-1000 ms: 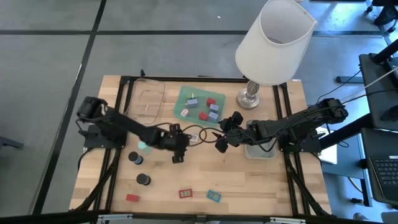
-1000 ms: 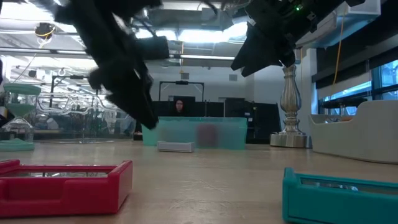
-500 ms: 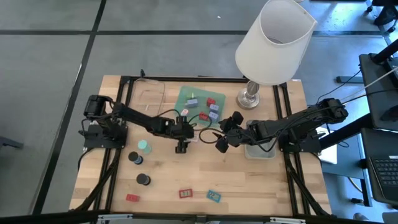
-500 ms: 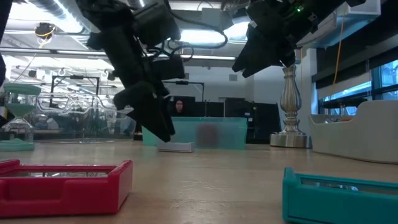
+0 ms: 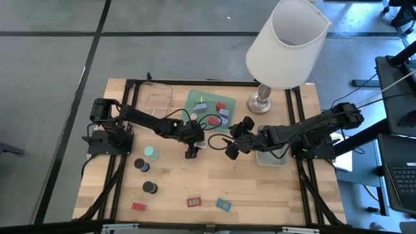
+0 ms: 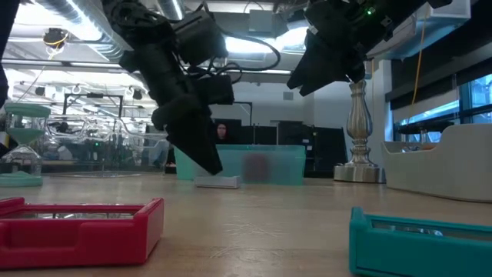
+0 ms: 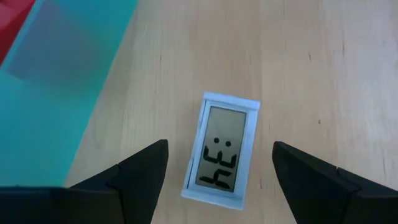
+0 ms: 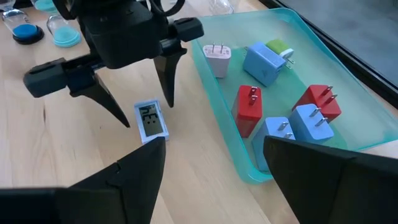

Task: Pick & Place Office items
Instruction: Put the white timer into the transparent bin

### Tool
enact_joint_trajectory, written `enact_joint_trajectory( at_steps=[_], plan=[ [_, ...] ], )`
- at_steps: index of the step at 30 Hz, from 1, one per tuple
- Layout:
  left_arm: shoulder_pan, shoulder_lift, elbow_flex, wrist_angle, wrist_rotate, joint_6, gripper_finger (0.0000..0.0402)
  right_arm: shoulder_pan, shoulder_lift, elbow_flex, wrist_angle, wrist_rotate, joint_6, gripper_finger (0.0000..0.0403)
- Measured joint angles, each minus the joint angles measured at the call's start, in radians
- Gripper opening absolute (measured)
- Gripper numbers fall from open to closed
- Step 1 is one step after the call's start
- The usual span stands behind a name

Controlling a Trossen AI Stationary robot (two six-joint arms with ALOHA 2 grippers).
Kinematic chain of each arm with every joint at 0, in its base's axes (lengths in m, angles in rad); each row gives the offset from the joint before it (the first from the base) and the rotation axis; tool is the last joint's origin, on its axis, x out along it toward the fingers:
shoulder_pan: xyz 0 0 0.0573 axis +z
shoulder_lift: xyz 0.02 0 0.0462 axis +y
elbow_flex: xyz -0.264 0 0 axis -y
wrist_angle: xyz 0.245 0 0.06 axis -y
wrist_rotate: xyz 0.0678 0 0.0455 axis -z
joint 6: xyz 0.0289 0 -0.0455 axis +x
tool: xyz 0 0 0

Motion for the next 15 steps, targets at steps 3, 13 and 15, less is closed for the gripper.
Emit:
enact_joint_trajectory(
  at_steps=[3, 13, 15],
  plan=[
    [0.000, 0.003, 0.000, 0.021, 0.000, 0.001, 0.0285, 0.000, 0.000, 0.000, 0.000, 0.000, 0.000, 0.0276],
    [0.000, 0.100, 0.003, 0.062, 0.014, 0.000, 0.0285, 0.000, 0.000, 0.000, 0.000, 0.000, 0.003, 0.0276],
    [0.000, 0.100, 0.003, 0.062, 0.012, -0.002, 0.0283, 0.000, 0.000, 0.000, 0.000, 0.000, 0.003, 0.0276]
  ],
)
